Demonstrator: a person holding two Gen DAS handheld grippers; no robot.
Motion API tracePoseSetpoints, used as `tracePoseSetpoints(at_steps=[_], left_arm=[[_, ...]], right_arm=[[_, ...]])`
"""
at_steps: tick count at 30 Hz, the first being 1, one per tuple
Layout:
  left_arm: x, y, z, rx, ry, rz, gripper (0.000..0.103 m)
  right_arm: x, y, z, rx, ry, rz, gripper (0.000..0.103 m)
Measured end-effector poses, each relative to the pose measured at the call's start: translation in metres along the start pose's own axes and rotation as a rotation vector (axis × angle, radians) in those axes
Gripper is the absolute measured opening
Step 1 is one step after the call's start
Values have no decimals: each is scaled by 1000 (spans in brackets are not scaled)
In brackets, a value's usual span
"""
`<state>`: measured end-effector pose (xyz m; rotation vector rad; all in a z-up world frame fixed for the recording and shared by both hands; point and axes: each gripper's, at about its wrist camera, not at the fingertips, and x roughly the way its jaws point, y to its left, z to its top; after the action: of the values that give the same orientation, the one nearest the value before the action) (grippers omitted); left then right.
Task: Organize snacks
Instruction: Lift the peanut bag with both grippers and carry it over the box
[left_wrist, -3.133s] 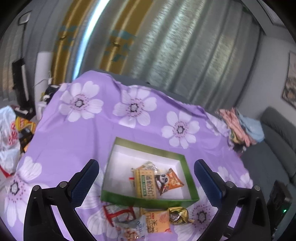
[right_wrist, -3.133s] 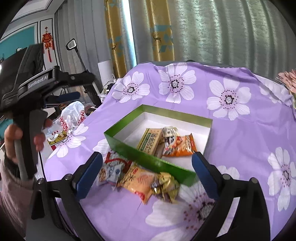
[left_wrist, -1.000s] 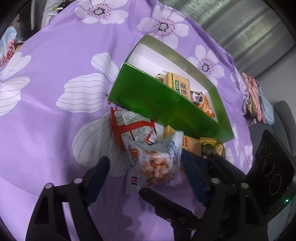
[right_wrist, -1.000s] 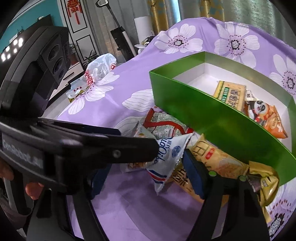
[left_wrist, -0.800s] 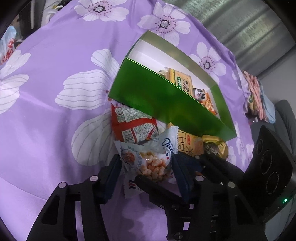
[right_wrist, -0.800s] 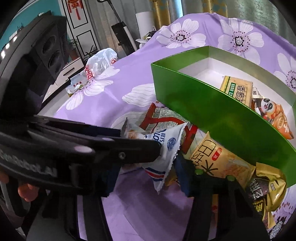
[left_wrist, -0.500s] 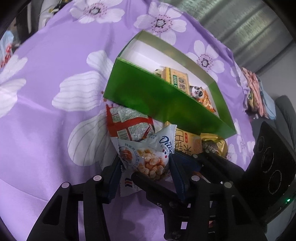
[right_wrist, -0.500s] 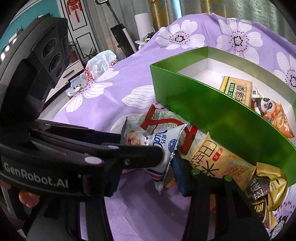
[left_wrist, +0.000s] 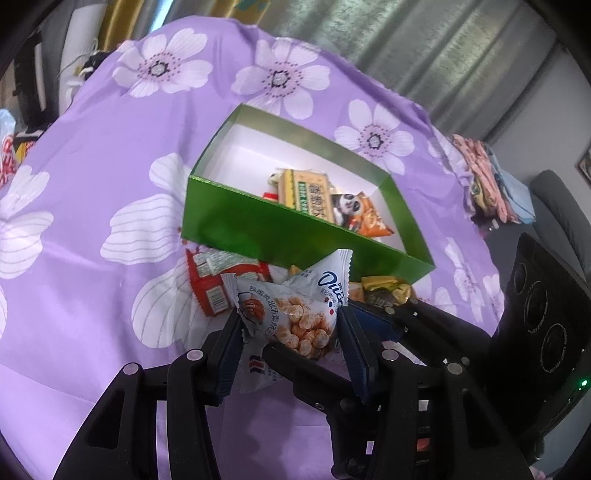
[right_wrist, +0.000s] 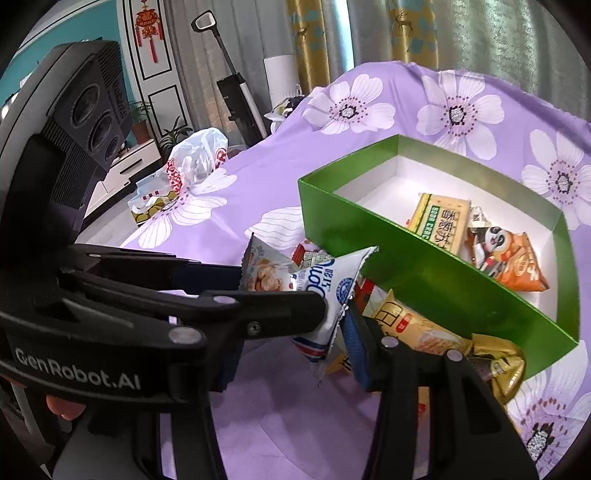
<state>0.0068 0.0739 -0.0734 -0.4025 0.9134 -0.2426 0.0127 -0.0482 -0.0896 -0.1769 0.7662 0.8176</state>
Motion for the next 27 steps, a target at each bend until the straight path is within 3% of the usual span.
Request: tracePoseSetpoints(at_steps=[12, 27], left_arm=[[-11, -21, -1, 74, -41, -40, 50], [-19, -37, 1, 98, -83, -76, 50]], right_arm=[[-27, 0, -1, 11, -44, -61, 49], [-48, 3, 1, -11, -74, -129, 49]])
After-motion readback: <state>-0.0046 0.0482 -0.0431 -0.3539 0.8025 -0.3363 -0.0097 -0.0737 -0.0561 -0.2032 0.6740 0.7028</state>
